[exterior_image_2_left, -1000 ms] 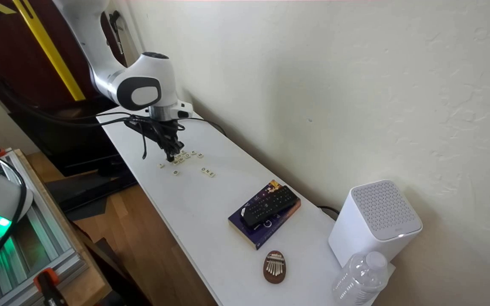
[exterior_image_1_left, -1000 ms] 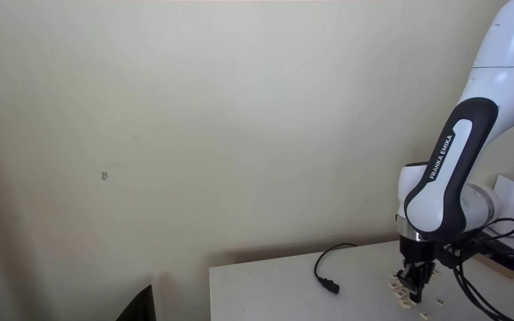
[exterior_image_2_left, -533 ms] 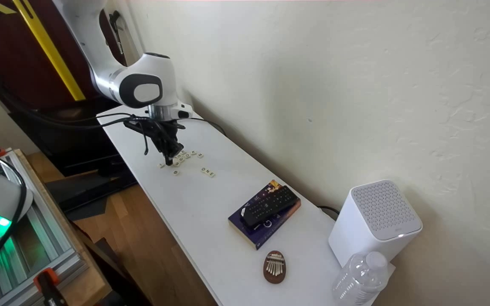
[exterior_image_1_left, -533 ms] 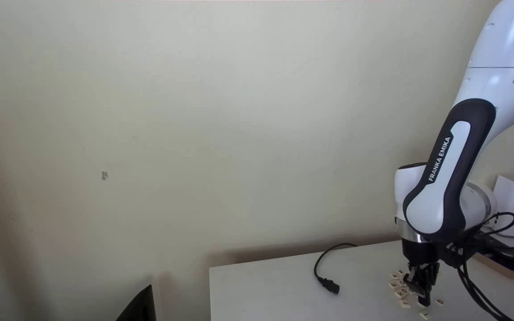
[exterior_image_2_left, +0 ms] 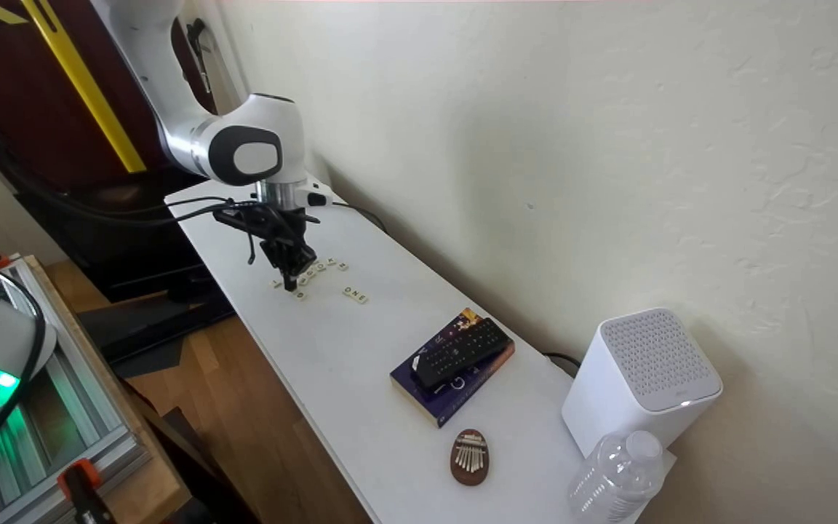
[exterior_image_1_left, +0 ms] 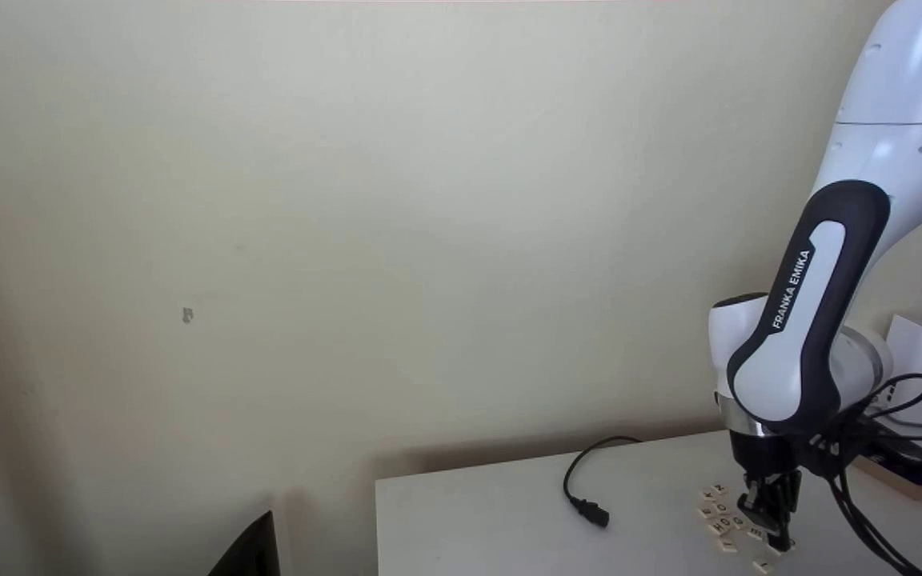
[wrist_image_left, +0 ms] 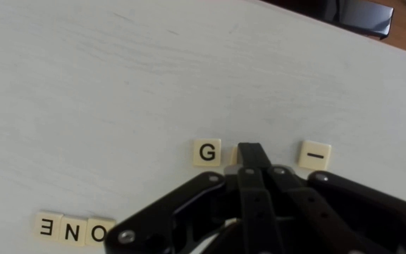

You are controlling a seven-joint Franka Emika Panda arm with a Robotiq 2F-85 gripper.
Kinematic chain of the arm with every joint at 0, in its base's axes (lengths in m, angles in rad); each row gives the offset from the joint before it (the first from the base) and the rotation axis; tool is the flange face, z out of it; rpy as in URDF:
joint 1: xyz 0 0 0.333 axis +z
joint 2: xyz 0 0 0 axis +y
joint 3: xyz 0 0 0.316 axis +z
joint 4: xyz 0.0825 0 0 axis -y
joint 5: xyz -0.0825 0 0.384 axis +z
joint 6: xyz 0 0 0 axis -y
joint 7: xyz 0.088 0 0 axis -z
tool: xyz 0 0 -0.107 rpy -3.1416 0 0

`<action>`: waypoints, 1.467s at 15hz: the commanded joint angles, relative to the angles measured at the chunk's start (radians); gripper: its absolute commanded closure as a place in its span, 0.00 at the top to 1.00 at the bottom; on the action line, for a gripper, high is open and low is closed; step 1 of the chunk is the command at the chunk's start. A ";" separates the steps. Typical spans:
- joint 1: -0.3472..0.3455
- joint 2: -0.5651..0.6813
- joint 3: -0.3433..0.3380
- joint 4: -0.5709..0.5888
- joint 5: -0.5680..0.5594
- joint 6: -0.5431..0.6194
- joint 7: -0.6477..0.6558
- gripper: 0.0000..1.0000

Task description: Replace the z tile letter with the l tile letter

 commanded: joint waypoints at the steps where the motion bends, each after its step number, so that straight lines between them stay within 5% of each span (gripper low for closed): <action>1: -0.012 0.049 0.001 0.043 -0.005 0.016 0.030 0.00; 22: -0.043 0.094 -0.035 0.155 0.006 0.038 0.101 0.00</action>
